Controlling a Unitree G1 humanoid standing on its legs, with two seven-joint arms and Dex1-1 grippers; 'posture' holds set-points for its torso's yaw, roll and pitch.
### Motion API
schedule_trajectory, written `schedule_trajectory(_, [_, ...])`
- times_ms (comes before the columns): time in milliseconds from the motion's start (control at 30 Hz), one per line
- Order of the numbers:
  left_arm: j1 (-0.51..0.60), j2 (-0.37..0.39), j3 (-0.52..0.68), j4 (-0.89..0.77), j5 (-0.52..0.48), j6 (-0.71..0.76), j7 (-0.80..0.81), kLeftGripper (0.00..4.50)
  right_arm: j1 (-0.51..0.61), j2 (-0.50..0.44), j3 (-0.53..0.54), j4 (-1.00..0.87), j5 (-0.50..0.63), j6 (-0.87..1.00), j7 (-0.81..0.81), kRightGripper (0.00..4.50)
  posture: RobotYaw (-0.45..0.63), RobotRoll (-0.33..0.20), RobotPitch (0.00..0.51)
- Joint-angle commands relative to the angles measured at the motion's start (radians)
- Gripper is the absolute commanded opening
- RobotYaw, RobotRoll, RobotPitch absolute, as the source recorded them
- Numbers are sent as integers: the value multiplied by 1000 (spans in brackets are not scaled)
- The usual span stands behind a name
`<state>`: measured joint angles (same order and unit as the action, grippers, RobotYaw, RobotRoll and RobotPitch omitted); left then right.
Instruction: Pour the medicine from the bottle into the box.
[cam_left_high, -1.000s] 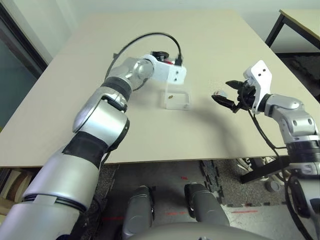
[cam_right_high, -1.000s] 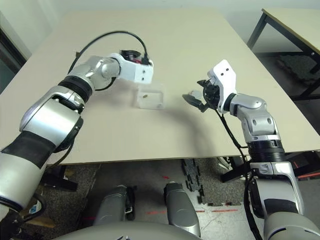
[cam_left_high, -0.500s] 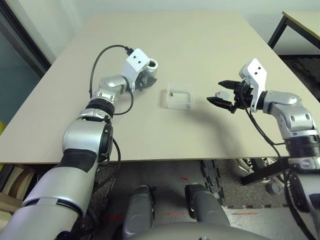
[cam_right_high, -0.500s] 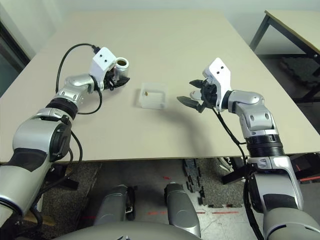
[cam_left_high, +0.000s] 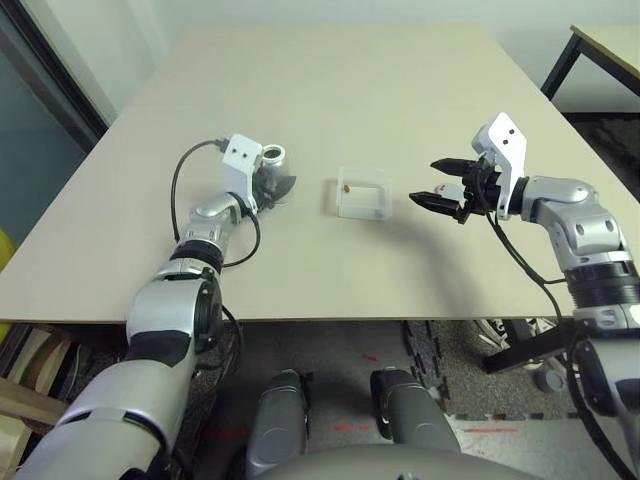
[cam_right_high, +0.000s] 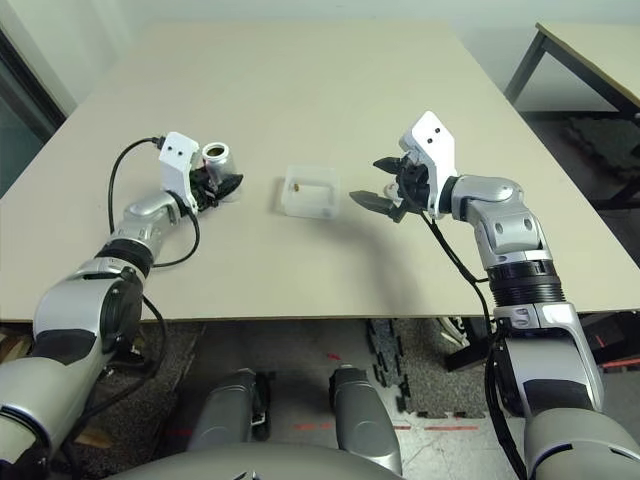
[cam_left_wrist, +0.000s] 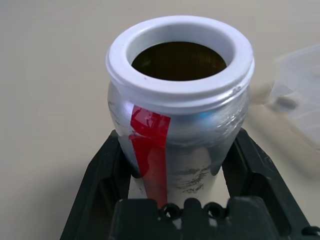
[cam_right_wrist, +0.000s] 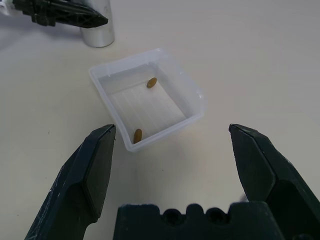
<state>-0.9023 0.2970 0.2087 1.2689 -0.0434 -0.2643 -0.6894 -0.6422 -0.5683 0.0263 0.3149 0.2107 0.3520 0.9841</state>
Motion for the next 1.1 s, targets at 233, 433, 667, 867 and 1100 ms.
schedule_trajectory(233, [72, -14, 8, -13, -46, -61, -82, 3145, -2, 16, 1, -1, 6, -5, -6, 4500, -71, 0, 77])
schedule_trajectory(433, [71, -11, 14, -15, -56, -45, -92, 4475, -8, 23, 2, 5, 5, -6, -5, 4500, -69, 0, 76])
schedule_trajectory(667, [72, 1, 13, -23, -59, -34, -99, 4475, -6, 26, 0, 2, 4, -5, -6, 4500, -70, 0, 75])
schedule_trajectory(867, [96, 24, 23, -46, -93, -11, -203, 4475, -7, 30, 2, 3, 3, -5, -8, 4500, -61, 0, 75])
schedule_trajectory(1100, [131, 75, 18, -93, -108, 0, -292, 4475, -10, 36, 6, 15, 1, -13, -4, 4500, -37, 0, 72])
